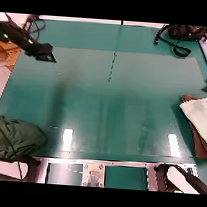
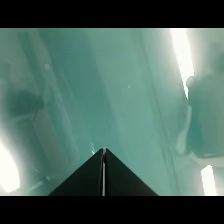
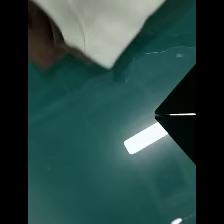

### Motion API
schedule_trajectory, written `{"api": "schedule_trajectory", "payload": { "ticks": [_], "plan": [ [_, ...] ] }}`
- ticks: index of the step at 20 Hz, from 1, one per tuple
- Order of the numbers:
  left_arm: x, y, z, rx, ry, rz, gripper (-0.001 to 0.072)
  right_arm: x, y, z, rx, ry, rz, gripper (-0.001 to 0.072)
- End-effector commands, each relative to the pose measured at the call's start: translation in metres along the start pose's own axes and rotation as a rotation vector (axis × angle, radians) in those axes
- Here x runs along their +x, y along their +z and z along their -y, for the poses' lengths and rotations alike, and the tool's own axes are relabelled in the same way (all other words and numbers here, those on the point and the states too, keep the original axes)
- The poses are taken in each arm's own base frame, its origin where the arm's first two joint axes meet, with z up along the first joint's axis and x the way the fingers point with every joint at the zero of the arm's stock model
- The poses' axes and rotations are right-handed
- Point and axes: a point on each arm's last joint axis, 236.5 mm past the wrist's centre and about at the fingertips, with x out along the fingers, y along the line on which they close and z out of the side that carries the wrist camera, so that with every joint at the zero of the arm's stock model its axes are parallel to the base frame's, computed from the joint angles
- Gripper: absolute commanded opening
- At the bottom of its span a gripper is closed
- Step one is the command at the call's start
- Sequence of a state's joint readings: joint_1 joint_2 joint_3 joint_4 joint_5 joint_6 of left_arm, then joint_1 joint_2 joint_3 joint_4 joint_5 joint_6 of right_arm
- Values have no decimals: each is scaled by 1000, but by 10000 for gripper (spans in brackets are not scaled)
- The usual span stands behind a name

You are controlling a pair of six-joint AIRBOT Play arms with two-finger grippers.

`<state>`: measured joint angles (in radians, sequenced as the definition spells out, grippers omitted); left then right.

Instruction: Fold the shirts.

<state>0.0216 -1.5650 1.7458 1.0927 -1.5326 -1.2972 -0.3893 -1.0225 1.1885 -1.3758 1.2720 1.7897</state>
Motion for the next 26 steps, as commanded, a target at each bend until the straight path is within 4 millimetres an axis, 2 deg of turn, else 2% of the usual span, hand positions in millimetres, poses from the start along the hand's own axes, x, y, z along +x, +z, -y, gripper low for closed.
{"api": "schedule_trajectory", "payload": {
  "ticks": [1, 3, 4, 6, 7, 10, 26],
  "plan": [
    [29, -50, 32, -23, -20, -62, 21, 37, -77, -99, -282, 153, -115, 17],
    [46, -90, 47, -55, -22, -74, 22, 50, -130, -128, -410, 193, -191, 17],
    [52, -110, 52, -74, -20, -77, 22, 54, -151, -137, -460, 208, -216, 17],
    [59, -140, 53, -133, -17, -82, 22, 61, -177, -148, -520, 220, -258, 17],
    [59, -149, 52, -151, -10, -82, 23, 64, -182, -151, -532, 221, -269, 17],
    [58, -156, 54, -155, -11, -77, 24, 69, -185, -161, -517, 251, -274, 17],
    [57, -162, 56, -172, -15, -102, 24, 68, -186, -161, -517, 251, -275, 17]
  ]
}}
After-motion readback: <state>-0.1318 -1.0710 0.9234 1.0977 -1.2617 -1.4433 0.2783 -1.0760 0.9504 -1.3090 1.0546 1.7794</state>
